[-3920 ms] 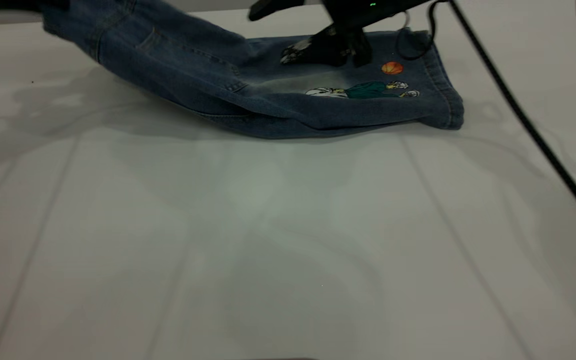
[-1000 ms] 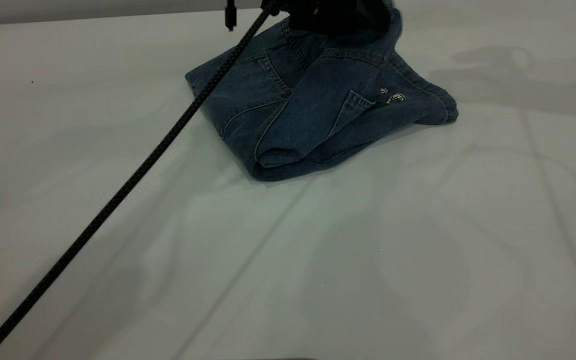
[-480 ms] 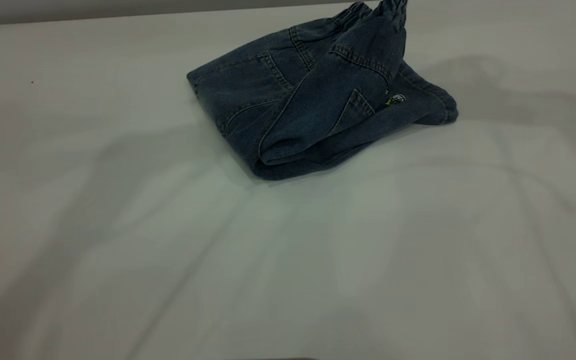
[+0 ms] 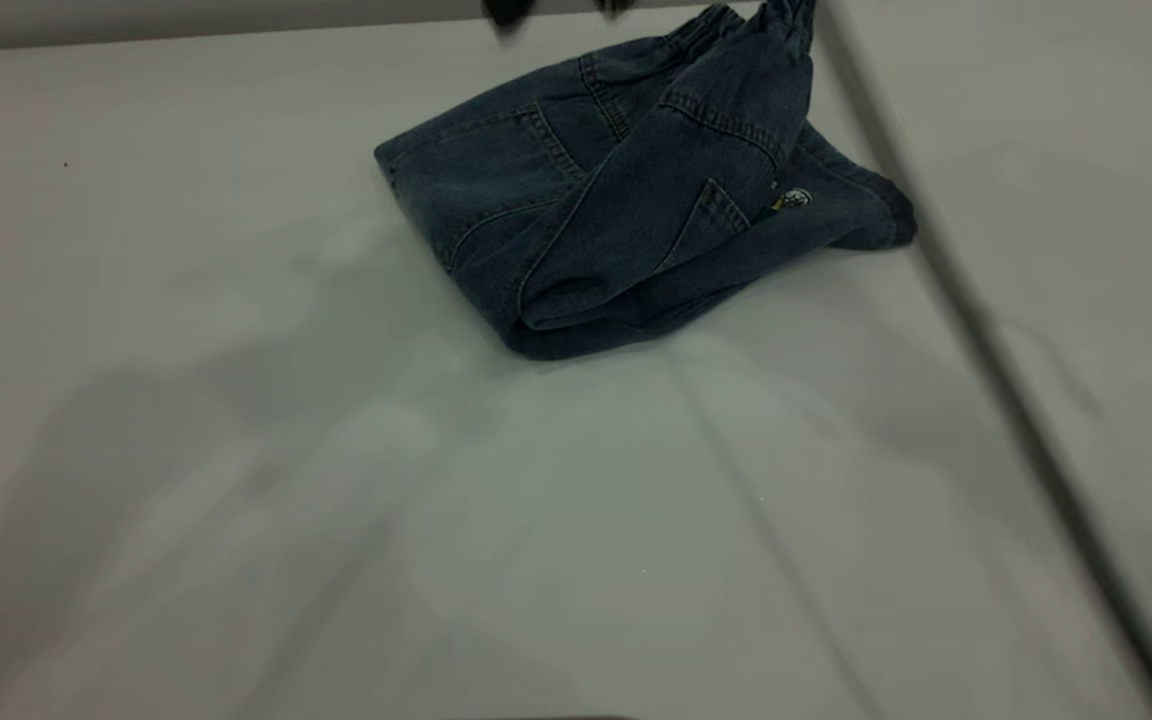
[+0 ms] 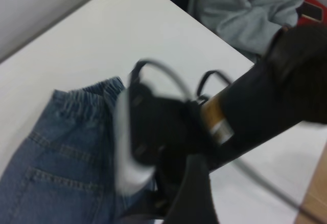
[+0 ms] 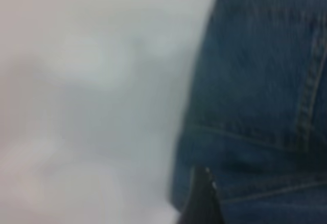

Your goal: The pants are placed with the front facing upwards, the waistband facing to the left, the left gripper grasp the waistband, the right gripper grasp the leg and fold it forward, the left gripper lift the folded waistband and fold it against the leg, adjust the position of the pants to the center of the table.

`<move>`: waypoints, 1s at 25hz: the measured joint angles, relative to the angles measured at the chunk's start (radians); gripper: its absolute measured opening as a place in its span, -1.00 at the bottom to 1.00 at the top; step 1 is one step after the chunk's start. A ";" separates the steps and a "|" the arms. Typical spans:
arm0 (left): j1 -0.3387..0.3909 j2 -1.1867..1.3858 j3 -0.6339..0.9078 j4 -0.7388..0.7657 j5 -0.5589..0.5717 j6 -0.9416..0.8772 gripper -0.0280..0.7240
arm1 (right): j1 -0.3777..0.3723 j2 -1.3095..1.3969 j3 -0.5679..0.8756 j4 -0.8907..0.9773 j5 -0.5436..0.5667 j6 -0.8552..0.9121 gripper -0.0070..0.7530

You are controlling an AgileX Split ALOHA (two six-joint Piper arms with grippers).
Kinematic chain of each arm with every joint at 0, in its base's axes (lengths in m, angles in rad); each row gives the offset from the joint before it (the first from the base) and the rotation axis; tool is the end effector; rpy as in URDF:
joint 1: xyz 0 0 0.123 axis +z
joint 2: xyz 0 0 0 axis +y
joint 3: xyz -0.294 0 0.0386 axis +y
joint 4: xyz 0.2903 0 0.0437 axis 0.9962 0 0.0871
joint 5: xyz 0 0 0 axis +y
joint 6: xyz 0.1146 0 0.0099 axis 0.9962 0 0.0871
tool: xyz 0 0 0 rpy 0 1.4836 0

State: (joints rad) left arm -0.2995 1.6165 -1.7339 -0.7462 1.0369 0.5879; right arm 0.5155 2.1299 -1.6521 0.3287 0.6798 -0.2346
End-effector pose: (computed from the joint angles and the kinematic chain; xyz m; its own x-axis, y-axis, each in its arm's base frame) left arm 0.3692 -0.1844 0.4330 -0.5013 0.2802 -0.8186 0.7529 0.6075 -0.2532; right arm 0.4436 0.2782 0.1597 -0.7658 -0.4061 -0.4986 -0.5528 0.8119 0.1877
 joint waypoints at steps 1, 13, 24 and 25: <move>0.000 0.000 0.000 0.001 0.008 -0.006 0.60 | 0.021 0.030 -0.024 -0.093 0.004 0.062 0.27; 0.002 0.000 0.000 0.007 0.066 -0.018 0.60 | 0.041 0.281 -0.210 -0.567 0.138 0.426 0.27; 0.002 0.000 0.000 0.008 0.085 -0.018 0.60 | 0.023 0.322 -0.212 -0.329 0.366 0.516 0.27; 0.002 0.000 0.000 0.008 0.086 -0.018 0.60 | 0.023 0.322 -0.212 -0.281 0.363 0.520 0.27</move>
State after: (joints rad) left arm -0.2976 1.6165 -1.7339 -0.7379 1.1227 0.5703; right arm 0.5387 2.4521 -1.8640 0.0482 1.0423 0.2858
